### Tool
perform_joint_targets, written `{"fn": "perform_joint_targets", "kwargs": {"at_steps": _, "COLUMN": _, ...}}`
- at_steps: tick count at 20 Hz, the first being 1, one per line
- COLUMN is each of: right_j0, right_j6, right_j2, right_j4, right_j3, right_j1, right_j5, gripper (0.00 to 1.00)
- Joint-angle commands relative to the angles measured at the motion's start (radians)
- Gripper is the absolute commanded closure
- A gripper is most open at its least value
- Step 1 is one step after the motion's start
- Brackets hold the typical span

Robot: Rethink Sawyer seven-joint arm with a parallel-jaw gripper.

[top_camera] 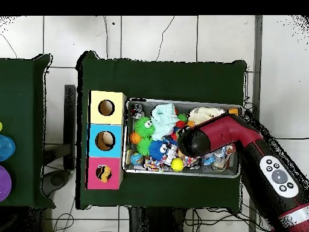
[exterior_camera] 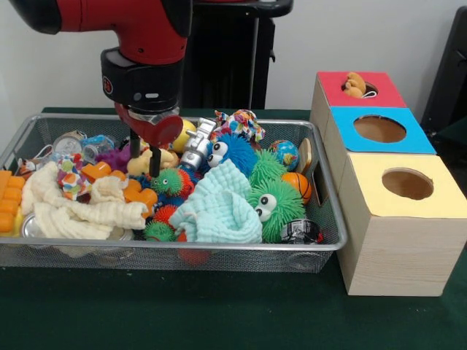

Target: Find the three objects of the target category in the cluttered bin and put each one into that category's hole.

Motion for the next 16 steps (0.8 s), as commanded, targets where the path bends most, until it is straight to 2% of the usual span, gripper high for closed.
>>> {"fn": "perform_joint_targets", "kwargs": {"at_steps": 1, "right_j0": 0.020, "right_j6": -0.102, "right_j2": -0.096, "right_j4": -0.046, "right_j3": -0.023, "right_j1": -0.004, "right_j5": 0.033, "gripper": 0.00}}
{"fn": "perform_joint_targets", "kwargs": {"at_steps": 11, "right_j0": 0.037, "right_j6": -0.067, "right_j2": -0.128, "right_j4": -0.034, "right_j3": -0.024, "right_j1": 0.003, "right_j5": 0.010, "gripper": 0.00}}
{"fn": "perform_joint_targets", "kwargs": {"at_steps": 16, "right_j0": 0.043, "right_j6": 0.027, "right_j2": -0.142, "right_j4": -0.004, "right_j3": -0.015, "right_j1": 0.036, "right_j5": -0.029, "gripper": 0.00}}
